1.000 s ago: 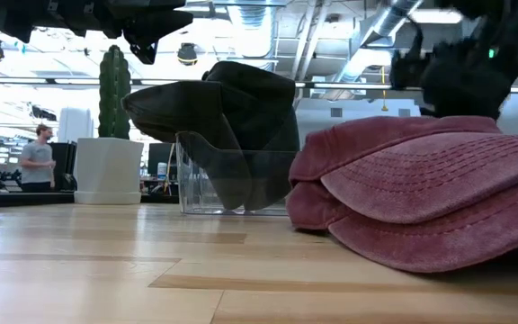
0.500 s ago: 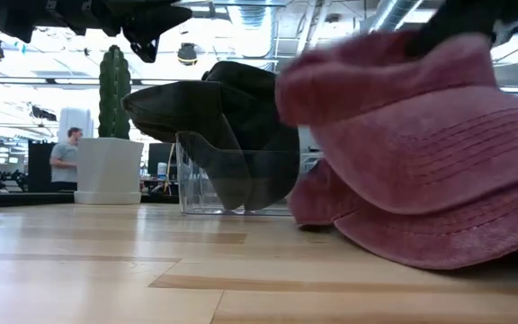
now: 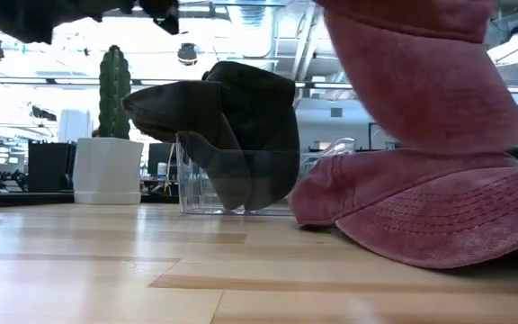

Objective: Pick & Place hat
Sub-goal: Put the top red cap into the top transparent bin

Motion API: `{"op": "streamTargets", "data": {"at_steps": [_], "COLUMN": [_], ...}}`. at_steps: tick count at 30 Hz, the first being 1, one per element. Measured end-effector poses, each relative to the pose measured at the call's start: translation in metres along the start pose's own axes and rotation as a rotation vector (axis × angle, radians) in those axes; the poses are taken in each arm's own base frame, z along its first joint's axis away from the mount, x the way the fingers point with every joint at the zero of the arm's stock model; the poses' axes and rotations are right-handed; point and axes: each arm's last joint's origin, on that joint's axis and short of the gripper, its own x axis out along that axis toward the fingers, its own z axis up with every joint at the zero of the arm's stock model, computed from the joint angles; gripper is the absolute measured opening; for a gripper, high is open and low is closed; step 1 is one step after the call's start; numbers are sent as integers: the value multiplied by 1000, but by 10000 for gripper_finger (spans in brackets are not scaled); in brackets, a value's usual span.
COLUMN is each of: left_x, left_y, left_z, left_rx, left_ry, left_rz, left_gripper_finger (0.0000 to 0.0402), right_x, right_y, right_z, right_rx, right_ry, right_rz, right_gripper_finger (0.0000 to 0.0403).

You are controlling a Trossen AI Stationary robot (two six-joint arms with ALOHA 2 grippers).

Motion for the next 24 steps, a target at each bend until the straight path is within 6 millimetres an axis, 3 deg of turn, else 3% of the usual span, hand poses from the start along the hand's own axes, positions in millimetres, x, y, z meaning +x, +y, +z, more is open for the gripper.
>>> {"op": "streamTargets", "data": {"at_steps": [5,12,18,24], "left_x": [41,79,97,100], "left_y": [-1,6,1,-8], "left_z": [-3,-5,5,0], "left_rx": [125,231,319,321], "left_ry": [32,82,60,95], "left_rz": [33,187,197,195], "left_gripper_finger": [131,131,131,131], "right_x": [0,-7,-11,-15], "right_y": [-15,-16,-12,-8], "right_z": [10,15,14,15], "right_rx": [-25,-53,-69,-83], "right_ry": [-37,-62,-63,-80], "right_rz": [-34,30,58,60], "right_gripper_finger": [0,0,0,0]}}
